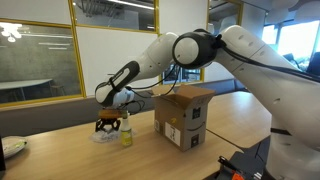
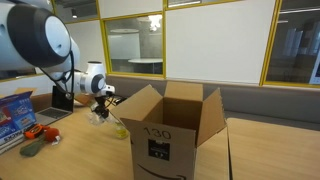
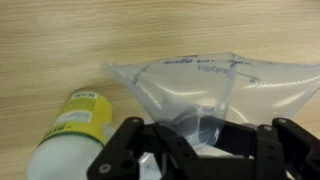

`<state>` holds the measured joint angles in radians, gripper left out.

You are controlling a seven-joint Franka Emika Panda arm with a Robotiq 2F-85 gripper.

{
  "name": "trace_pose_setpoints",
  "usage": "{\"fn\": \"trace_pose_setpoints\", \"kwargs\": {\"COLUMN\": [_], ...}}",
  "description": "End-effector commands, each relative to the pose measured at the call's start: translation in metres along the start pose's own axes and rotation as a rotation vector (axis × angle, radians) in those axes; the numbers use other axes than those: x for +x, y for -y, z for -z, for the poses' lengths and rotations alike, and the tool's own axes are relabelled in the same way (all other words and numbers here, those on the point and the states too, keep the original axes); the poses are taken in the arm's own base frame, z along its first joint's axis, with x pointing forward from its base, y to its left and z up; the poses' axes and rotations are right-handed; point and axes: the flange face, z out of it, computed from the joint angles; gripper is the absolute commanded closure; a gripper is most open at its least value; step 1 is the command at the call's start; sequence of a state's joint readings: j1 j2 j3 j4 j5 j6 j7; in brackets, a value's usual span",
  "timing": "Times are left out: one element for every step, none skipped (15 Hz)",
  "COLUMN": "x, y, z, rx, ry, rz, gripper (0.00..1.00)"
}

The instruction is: Put the objects on the table in the box

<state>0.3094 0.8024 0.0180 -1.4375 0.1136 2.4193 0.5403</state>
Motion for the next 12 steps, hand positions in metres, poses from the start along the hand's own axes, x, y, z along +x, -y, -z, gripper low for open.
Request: {"fn": "trace_pose_setpoints", "kwargs": {"x": [-0.024, -0.031, -0.039, -0.047, -0.055, -0.064, -0.071, -0.081, -0.086, -0.093, -0.098, -0.104], "y": [-0.003, -0.001, 0.003, 0.006, 0.009, 0.012, 0.013, 0.014, 0.014, 0.011, 0.008, 0.003], "z": [0.074, 0.093, 0.111, 0.130, 0.147, 0.168, 0.183, 0.203, 0.218, 0.236, 0.251, 0.268], "rx": [0.020, 0.025, 0.027, 0.032, 0.030, 0.035, 0.031, 0.034, 0.029, 0.024, 0.017, 0.011], "ry": [-0.106, -0.132, -0.154, -0.178, -0.197, -0.218, -0.241, -0.261, -0.287, -0.314, -0.342, -0.372], "rz": [0.009, 0.025, 0.048, 0.064, 0.080, 0.093, 0.100, 0.112, 0.112, 0.110, 0.105, 0.096], "gripper": [0.96, 0.96, 0.96, 0.96, 0.96, 0.96, 0.96, 0.95, 0.95, 0.95, 0.95, 0.94]}}
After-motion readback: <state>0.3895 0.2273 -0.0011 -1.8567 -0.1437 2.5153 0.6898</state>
